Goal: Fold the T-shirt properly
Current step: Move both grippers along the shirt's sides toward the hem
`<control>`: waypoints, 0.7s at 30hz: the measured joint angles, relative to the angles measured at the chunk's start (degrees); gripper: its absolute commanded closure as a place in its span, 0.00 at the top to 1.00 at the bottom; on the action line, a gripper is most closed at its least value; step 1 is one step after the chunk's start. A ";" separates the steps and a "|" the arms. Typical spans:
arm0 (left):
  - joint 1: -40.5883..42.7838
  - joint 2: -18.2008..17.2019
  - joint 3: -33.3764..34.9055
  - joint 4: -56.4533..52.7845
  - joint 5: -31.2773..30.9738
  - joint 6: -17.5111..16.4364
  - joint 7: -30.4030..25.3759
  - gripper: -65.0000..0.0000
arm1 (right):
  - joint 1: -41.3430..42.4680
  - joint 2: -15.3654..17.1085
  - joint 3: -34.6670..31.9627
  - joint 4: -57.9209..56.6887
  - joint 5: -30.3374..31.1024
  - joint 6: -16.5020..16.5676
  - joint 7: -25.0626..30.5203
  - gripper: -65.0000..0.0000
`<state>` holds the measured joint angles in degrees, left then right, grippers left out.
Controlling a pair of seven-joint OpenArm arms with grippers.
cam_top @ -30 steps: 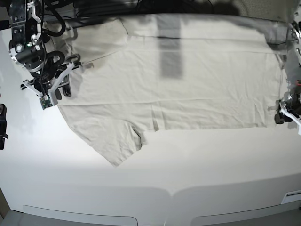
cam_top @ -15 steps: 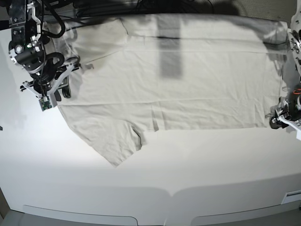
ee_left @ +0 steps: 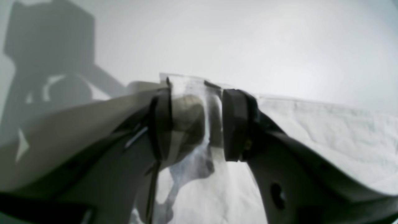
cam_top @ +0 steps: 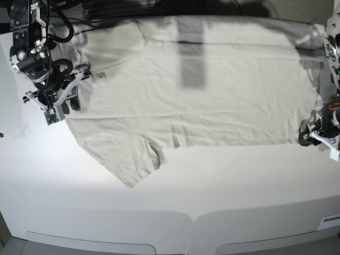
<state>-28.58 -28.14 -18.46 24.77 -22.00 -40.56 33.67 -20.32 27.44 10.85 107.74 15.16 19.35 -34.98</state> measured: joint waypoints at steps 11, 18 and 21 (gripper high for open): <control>0.48 -0.92 0.02 -0.02 0.07 -0.09 1.03 0.00 | 0.00 0.02 0.00 0.00 0.00 -0.02 0.17 0.28; 0.81 -1.25 0.07 -0.20 0.72 -0.42 -2.14 0.00 | 0.15 0.00 0.00 0.00 0.00 -0.02 2.45 0.28; 0.81 -1.38 0.07 -0.35 1.16 -0.39 -3.08 0.00 | 0.15 0.00 0.00 0.00 0.00 0.00 6.03 0.28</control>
<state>-27.77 -29.52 -18.39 24.43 -20.84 -40.95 30.59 -20.16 27.44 10.85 107.74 15.16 19.35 -28.95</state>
